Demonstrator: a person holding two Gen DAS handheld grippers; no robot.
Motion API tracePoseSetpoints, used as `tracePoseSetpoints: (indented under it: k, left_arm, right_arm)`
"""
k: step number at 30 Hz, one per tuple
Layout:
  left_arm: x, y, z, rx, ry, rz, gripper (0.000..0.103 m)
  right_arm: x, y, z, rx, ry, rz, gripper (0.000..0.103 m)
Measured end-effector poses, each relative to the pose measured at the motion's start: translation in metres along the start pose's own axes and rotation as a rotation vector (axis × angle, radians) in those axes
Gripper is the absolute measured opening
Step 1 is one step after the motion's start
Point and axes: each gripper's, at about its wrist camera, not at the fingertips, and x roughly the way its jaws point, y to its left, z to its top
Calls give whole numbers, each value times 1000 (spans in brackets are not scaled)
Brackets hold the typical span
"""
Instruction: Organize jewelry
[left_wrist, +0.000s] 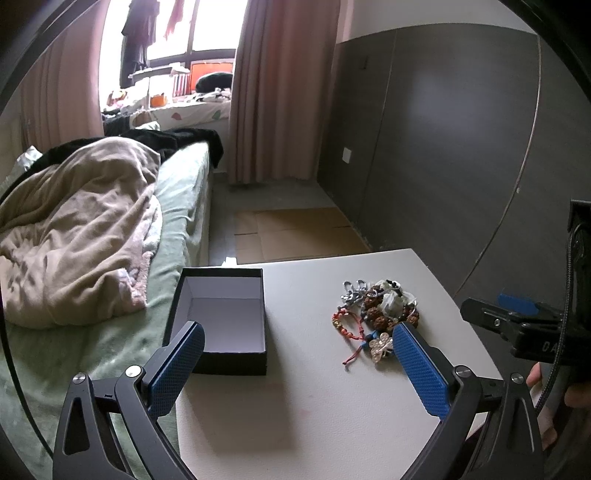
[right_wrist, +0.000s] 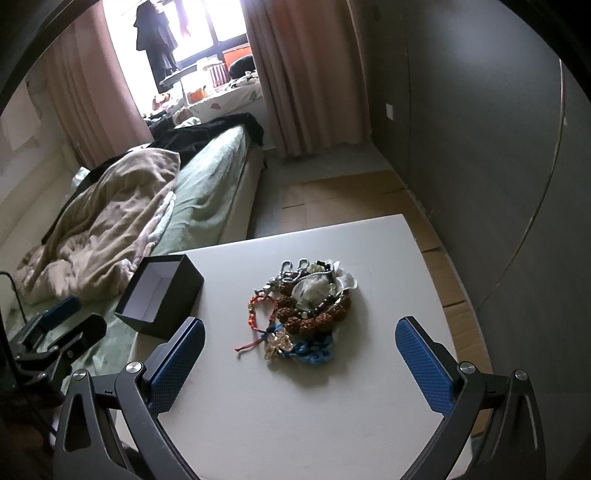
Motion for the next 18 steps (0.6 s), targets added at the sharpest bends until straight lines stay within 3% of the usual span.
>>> tracePoseSetpoints:
  k: [4, 14, 18]
  left_arm:
    - [4, -3, 3, -7, 4, -17, 100]
    - [27, -8, 13, -59, 38, -69, 81]
    - [38, -18, 17, -46, 48, -86, 72]
  right_arm:
    - [2, -4, 2, 25, 1, 0, 103]
    - [-8, -38, 18, 179, -52, 36, 103]
    - [-5, -51, 23, 219, -44, 26, 92]
